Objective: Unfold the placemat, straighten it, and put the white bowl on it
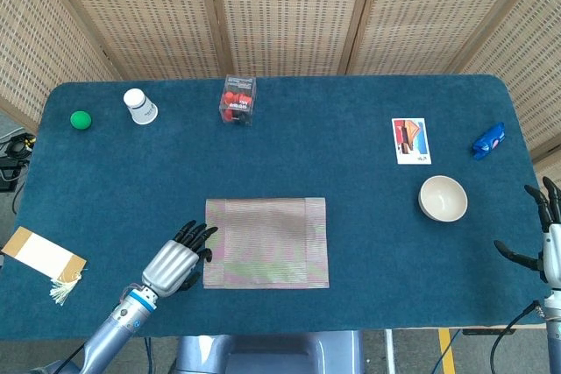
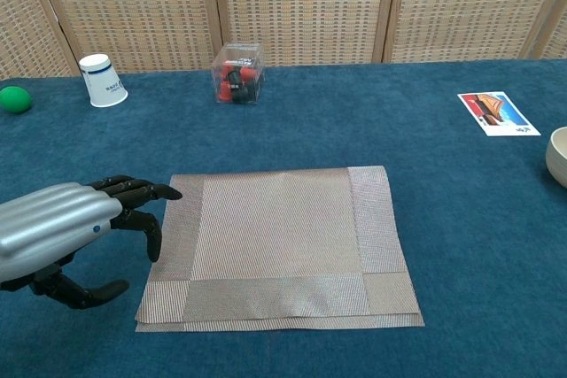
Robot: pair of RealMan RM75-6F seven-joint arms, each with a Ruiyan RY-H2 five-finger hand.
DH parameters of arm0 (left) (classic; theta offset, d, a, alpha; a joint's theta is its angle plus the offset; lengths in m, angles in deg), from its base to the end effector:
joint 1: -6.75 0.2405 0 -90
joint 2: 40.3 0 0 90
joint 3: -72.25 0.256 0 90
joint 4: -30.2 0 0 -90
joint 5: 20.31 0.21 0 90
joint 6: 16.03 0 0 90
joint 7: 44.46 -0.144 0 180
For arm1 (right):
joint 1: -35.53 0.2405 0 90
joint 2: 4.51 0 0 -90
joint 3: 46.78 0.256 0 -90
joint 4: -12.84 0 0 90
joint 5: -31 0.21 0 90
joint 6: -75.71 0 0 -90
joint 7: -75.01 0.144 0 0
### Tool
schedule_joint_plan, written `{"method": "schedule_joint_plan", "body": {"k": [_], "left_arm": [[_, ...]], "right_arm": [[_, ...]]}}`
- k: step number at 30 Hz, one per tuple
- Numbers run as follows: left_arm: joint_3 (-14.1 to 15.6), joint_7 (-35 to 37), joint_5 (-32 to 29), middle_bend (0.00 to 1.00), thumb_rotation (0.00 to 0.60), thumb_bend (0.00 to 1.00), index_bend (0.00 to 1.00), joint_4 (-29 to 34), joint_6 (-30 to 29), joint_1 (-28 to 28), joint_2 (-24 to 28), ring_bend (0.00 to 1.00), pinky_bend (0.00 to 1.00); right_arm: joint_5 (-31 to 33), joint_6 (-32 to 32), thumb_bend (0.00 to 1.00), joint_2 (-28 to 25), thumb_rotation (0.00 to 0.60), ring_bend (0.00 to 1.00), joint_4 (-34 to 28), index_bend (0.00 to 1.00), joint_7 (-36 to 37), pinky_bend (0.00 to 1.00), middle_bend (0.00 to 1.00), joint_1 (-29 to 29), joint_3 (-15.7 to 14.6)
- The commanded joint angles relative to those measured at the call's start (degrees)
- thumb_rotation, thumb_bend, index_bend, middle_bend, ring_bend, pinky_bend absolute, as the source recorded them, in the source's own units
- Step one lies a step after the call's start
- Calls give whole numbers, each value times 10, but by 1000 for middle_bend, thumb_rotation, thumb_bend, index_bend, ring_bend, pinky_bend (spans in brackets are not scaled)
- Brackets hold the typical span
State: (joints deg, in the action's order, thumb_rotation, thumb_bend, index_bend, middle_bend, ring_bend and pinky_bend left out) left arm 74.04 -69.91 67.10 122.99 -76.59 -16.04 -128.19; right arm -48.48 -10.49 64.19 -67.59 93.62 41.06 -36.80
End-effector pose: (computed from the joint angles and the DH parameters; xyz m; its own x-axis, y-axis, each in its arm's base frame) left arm -0.1930 0.2074 -0.0347 0.5571 0.2950 0.7763 0.7748 -0.5212 -0.3579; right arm -0.3450 -0.2101 0.1843 0.1838 0.1861 0.9652 -0.9824 0.0689 0.1738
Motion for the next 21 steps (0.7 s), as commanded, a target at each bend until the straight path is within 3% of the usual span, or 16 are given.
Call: {"method": "schedule_joint_plan", "body": {"k": [1,7,21], "left_arm": [[6,-4,-5,0,600,408,414,-6,4,0,-6,0,0],[21,-8,0,0,600,408,468,-20,2,2,-20,0,0],[32,-14,-1,0,600,408,467,-44,-2,3,-38,0,0]], "right_arm": [[-2,1,226,0,600,0,-1,169,4,0,0,0,0],[-1,2,225,0,600,0,-1,173,6,0,0,-1,2],[2,9,226,-2,600,0,-2,173,19,0,0,-2,5]]}}
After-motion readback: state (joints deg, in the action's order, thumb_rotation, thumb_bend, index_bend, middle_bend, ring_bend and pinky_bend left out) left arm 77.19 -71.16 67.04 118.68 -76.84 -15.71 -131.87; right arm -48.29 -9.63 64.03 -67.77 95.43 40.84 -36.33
